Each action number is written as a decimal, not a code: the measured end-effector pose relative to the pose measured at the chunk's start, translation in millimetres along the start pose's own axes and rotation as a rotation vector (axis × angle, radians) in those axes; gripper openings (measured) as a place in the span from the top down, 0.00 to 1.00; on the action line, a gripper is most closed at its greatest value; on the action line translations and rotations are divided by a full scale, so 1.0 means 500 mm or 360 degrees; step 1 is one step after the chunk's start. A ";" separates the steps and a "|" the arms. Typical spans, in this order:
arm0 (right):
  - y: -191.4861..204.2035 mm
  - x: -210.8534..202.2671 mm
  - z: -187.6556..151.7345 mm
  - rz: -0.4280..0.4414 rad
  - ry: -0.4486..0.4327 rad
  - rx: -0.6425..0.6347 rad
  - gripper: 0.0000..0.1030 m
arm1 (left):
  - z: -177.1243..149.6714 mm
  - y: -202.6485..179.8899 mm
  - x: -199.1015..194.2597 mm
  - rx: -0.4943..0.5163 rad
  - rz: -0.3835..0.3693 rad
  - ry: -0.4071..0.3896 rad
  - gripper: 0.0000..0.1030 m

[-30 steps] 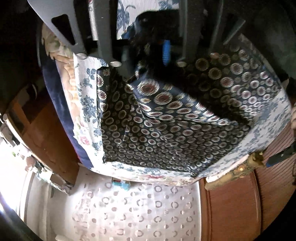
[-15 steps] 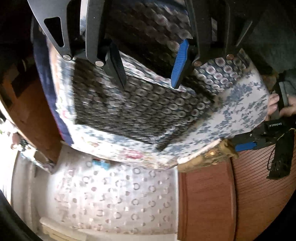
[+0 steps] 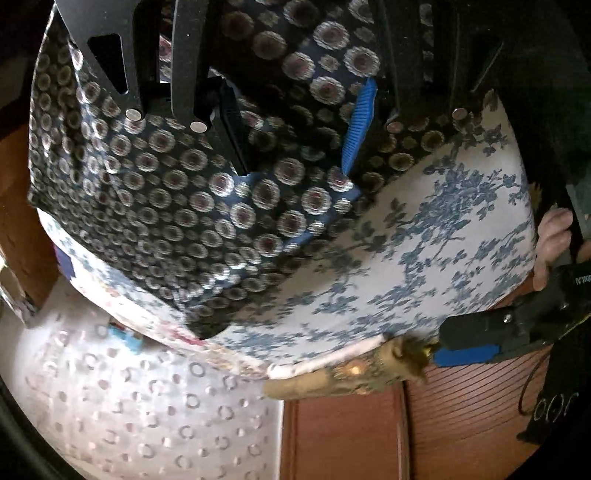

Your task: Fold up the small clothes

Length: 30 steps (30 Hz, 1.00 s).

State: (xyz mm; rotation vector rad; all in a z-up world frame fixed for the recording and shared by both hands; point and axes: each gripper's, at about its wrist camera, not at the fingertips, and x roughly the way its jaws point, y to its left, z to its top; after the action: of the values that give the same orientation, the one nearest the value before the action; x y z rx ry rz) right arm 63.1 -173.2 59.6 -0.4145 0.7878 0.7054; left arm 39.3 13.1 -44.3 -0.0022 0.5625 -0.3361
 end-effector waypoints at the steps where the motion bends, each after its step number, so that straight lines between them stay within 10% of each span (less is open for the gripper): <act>1: 0.004 0.006 0.005 0.0005 0.0007 -0.0014 0.49 | 0.000 0.001 0.001 -0.0004 -0.0002 0.0002 0.25; 9: 0.007 0.030 0.017 0.0021 0.0035 -0.0053 0.52 | -0.005 -0.008 0.007 0.0010 -0.0017 0.0022 0.25; 12: 0.009 0.028 0.016 -0.0037 0.0016 -0.0104 0.90 | -0.006 -0.015 0.010 0.0020 -0.0027 0.0028 0.25; 30: -0.318 -0.076 0.049 -0.0518 -0.0187 0.0357 0.93 | -0.020 -0.050 0.030 0.0066 -0.0083 0.0079 0.25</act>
State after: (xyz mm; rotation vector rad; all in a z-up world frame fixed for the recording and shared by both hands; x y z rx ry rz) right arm 169.2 -286.1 117.0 -0.2857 0.6601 0.3300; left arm 38.1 -14.2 -58.1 0.0317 0.6053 -0.3998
